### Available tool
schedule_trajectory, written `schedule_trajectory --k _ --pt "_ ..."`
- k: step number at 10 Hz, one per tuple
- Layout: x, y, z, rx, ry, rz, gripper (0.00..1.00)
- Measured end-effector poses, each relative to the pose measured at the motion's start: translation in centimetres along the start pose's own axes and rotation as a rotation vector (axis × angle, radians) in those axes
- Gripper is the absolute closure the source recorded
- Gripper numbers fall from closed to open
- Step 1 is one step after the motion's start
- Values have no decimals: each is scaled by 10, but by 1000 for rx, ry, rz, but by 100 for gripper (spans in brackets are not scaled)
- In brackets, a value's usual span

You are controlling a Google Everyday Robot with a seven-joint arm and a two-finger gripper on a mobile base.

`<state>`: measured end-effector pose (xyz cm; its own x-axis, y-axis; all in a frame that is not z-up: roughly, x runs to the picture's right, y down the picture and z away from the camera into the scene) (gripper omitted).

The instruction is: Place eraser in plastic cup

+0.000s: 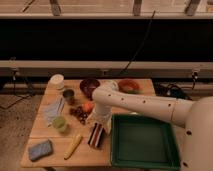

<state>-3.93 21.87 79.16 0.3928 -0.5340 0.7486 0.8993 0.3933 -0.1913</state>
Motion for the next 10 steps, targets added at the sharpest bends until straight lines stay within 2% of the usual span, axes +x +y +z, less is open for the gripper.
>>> schedule_trajectory --k 5,10 --pt "0 1 14 1 -10 -31 20" --pt "-5 -4 27 -29 -3 -68 20"
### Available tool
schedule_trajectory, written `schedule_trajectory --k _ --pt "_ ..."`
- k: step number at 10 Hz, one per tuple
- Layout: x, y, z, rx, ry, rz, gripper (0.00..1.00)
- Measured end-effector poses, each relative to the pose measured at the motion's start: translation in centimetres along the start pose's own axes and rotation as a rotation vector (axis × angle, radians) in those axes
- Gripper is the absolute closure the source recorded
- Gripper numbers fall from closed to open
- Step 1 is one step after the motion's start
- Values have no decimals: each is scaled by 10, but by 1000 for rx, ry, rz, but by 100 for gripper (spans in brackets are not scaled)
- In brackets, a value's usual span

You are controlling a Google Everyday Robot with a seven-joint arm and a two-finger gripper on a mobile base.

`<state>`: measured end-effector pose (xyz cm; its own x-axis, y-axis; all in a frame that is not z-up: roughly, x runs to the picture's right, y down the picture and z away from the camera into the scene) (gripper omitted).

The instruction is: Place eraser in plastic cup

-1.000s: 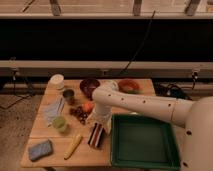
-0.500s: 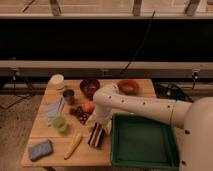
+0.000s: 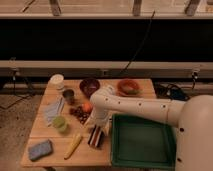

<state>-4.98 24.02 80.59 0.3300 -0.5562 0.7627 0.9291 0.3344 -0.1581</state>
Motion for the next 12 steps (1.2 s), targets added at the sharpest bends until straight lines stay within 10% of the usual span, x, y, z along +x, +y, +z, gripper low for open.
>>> schedule_trajectory --k 3,6,9,12 --pt "2 -1 10 -44 7 -2 30" --pt "5 2 11 -58 13 15 61" --pt "3 -5 -8 -16 37 10 92" --pt "-15 -26 -48 36 54 -56 100"
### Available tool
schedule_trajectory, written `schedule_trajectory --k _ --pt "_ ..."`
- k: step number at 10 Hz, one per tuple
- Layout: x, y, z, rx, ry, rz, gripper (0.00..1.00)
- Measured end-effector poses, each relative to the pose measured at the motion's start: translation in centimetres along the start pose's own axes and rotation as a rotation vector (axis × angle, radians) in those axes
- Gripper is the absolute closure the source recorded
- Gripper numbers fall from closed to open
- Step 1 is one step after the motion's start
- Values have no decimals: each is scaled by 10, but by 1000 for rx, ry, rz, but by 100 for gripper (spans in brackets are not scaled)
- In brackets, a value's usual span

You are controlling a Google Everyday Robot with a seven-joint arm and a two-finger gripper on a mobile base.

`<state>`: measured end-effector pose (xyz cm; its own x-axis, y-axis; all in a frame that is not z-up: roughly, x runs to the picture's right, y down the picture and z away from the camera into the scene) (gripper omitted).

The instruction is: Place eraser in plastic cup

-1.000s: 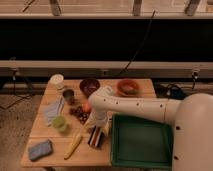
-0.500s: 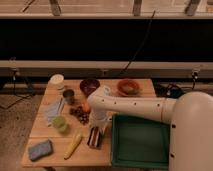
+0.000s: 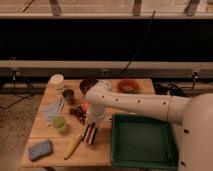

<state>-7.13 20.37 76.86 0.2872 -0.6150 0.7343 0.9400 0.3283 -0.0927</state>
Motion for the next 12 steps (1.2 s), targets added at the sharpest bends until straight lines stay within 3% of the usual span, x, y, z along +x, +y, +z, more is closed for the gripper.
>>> schedule_trajectory --k 2,5,8,12 --pt "-18 -32 -32 39 13 -78 100" --pt "-42 -88 -57 109 47 -186 100" --pt "-51 -127 -60 172 70 -254 100" --pt "-28 -172 -50 241 67 -300 100"
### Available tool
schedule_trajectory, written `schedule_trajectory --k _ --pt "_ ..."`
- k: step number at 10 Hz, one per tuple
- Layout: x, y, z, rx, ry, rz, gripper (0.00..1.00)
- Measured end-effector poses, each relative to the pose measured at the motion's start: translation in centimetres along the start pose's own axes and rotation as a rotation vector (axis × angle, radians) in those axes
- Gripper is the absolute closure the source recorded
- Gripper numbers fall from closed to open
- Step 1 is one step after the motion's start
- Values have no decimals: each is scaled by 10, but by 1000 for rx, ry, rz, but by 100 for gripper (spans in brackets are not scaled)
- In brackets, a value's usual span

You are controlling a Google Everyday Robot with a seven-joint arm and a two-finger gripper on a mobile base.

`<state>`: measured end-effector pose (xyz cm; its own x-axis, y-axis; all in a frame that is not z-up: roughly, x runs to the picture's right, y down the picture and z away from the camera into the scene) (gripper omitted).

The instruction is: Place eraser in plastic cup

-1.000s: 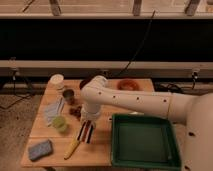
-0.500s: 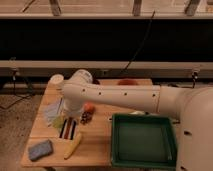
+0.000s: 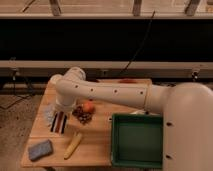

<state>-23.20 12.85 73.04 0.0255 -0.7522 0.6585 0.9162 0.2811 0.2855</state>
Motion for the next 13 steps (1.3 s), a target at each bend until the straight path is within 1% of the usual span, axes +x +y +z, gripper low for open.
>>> schedule_trajectory --k 3,4,5,6,8,9,11,13 --pt "16 -16 10 40 1 -23 100" --pt "18 -19 11 52 -1 -34 100" --pt "17 -20 13 54 -6 -44 100" --pt "16 -20 16 48 -14 -53 100" --pt "13 -13 32 11 -37 -64 99" --pt "12 -9 38 -9 -48 -66 94" --pt "12 -3 49 -42 -61 -53 72" --pt "15 0 51 -52 -63 -33 54"
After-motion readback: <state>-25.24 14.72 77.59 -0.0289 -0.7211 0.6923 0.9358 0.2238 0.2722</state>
